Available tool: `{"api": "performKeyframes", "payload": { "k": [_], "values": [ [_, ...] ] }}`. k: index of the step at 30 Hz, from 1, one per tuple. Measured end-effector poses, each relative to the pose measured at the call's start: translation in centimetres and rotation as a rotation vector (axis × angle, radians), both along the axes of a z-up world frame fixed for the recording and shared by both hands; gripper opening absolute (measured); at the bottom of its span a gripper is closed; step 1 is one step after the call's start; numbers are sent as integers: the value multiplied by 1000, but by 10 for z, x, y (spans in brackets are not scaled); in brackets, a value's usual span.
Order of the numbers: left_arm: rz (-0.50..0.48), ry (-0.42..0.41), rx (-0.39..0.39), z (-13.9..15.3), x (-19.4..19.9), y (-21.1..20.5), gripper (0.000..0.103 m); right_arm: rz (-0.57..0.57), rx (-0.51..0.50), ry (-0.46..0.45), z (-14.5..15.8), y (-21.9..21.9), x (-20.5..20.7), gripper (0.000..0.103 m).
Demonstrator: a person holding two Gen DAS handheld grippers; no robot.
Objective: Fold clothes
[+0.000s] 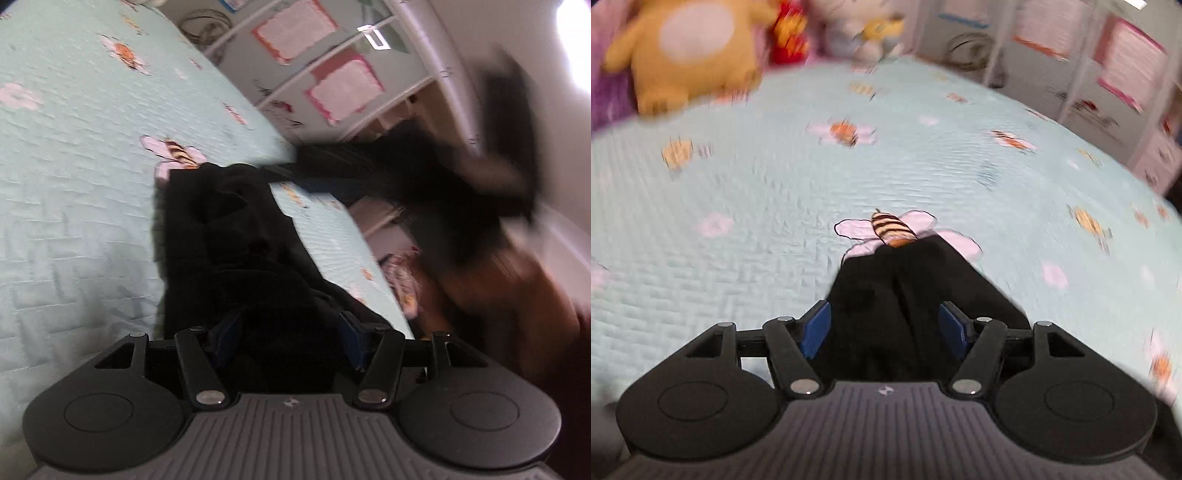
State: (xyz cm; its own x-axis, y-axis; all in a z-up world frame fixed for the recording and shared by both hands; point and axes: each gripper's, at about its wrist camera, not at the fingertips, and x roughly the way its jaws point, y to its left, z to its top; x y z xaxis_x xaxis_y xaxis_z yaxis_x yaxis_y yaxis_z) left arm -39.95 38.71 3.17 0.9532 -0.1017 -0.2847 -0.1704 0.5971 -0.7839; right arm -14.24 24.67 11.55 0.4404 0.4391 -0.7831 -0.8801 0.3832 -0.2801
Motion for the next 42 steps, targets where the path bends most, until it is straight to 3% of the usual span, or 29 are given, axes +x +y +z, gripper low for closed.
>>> {"api": "performKeyframes", "payload": {
  "k": [5, 8, 10, 12, 17, 22, 26, 33, 36, 38, 42],
  "values": [
    [9, -8, -81, -15, -2, 16, 59, 155, -305, -86, -50, 85, -7, 67],
    [15, 0, -157, -25, -3, 27, 59, 169, -439, -121, -82, 121, -9, 68],
    [12, 3, -211, -32, -2, 34, 59, 166, -534, -195, -102, 141, -13, 68],
    [8, 2, -224, -33, -1, 37, 59, 149, -582, -232, -112, 155, -18, 69],
    [-8, -15, -215, -32, 0, 37, 59, 28, -543, -325, -93, 178, -19, 70],
    [-2, -54, -183, -27, -4, 39, 60, -123, -423, -283, -60, 167, -2, 74],
    [28, -67, -157, -24, -8, 39, 61, -254, -285, -187, -44, 146, 0, 74],
    [89, -35, -126, -30, 1, 42, 66, -371, -175, -123, -56, 126, -35, 74],
    [42, -6, -110, -32, 11, 36, 66, -379, -112, -116, -63, 129, -61, 74],
    [-9, 13, -91, -33, 18, 29, 66, -330, -111, -173, -71, 141, -87, 74],
    [-60, 17, 13, -27, 28, 12, 68, -123, -205, -440, -104, 187, -152, 74]
  ]
}}
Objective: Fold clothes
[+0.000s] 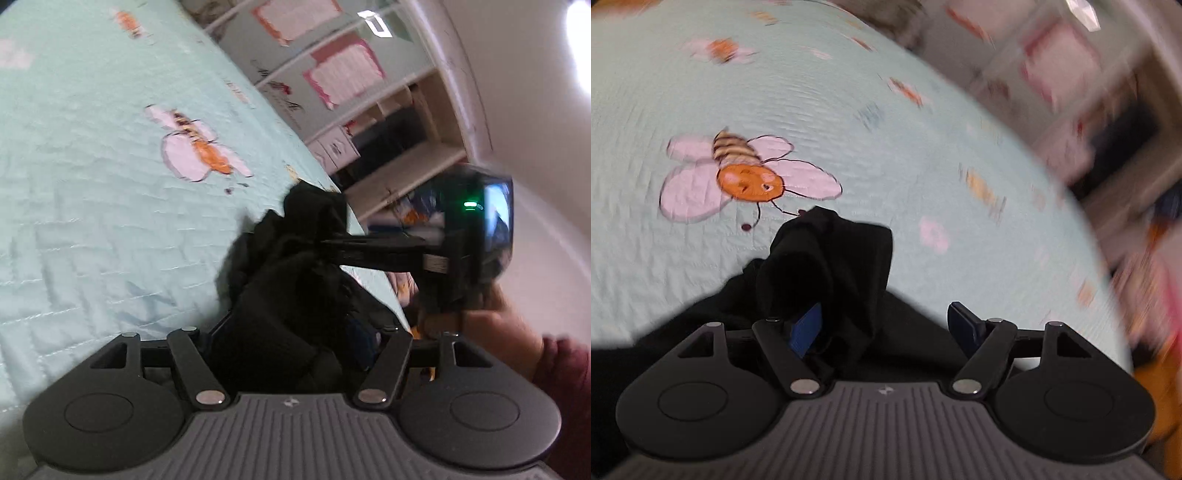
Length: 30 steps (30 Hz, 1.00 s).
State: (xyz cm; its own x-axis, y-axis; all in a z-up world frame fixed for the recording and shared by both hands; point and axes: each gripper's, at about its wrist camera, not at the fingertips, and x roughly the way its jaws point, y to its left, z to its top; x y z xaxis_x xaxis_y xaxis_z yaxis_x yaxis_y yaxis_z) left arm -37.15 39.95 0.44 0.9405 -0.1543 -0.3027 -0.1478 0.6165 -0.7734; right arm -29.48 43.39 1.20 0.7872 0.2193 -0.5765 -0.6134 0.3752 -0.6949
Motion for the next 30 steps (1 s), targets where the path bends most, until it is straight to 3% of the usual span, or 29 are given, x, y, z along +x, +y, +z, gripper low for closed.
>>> {"api": "performKeyframes", "payload": {
  "k": [5, 7, 9, 16, 23, 28, 30],
  "values": [
    [-11, 2, 61, 1, 6, -7, 69, 360, -222, -339, -54, 58, -85, 74],
    [-18, 19, 69, 0, 6, -9, 69, 483, -304, -426, -70, 84, -112, 74],
    [-24, 28, 77, -1, 5, -12, 69, 565, -355, -454, -80, 103, -131, 74],
    [-38, 42, 92, -1, 5, -17, 70, 616, -347, -291, -60, 192, -181, 73],
    [-46, 53, 101, -1, 5, -21, 70, 733, -507, -296, -84, 315, -240, 72],
    [-47, 58, 110, -1, 4, -23, 71, 708, -603, -121, -109, 401, -232, 29],
    [-48, 61, 113, -1, 4, -24, 71, 691, -632, -91, -129, 412, -222, 29]
  ]
}}
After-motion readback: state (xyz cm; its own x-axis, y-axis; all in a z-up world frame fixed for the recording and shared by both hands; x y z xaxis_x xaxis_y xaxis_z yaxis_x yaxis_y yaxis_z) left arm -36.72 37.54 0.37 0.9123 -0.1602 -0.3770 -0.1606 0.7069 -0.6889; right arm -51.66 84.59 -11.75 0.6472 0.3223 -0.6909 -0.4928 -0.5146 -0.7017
